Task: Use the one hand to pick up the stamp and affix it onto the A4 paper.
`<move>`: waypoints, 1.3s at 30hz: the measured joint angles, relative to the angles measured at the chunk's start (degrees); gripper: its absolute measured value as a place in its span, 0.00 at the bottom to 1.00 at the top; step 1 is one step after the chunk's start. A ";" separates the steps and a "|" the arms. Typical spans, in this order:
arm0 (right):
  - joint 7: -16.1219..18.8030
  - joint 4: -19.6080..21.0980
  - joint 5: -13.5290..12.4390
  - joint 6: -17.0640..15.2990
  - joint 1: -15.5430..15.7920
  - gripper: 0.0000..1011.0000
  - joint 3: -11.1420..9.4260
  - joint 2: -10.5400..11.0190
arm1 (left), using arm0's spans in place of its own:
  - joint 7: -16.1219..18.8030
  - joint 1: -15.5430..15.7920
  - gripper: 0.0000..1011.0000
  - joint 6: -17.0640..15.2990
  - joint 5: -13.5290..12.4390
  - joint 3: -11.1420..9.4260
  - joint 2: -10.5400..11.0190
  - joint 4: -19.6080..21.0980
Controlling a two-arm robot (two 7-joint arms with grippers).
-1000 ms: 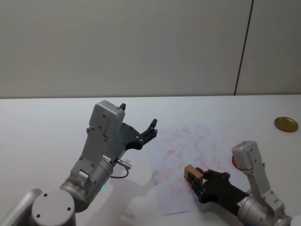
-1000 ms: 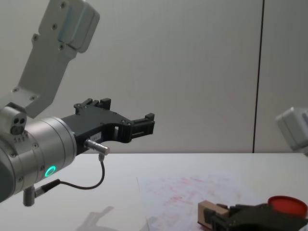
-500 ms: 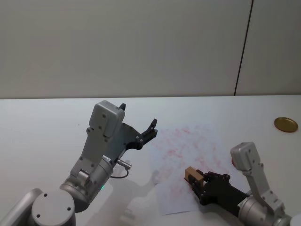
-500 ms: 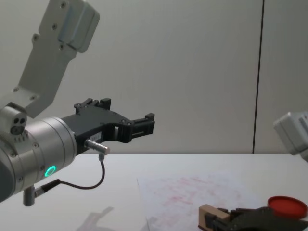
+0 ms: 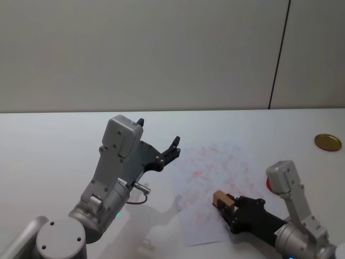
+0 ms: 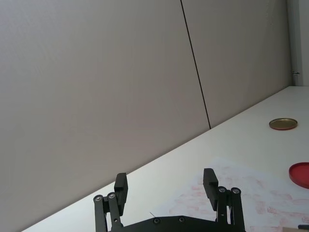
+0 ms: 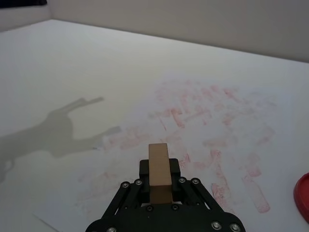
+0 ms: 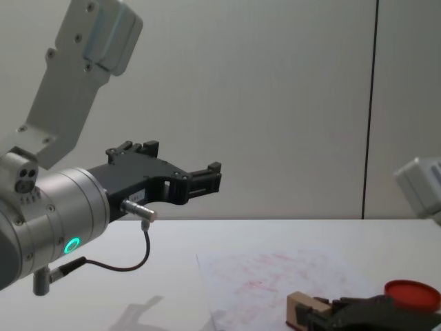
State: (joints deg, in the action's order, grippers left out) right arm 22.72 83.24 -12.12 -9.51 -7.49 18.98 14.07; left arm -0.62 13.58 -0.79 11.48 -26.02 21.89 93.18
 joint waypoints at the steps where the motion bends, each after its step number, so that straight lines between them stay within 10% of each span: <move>1: -0.03 0.12 -0.19 0.14 0.00 0.22 -0.07 0.02 | 0.00 0.00 0.98 0.00 0.00 0.00 0.00 0.00; 39: -7.23 0.24 -3.46 4.48 -1.98 0.22 -6.25 4.06 | 0.00 0.00 0.98 0.00 0.00 0.00 0.00 0.00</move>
State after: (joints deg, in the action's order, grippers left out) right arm 15.49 83.48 -15.59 -5.03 -9.47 12.73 18.13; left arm -0.63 13.59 -0.79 11.48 -26.02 21.89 93.18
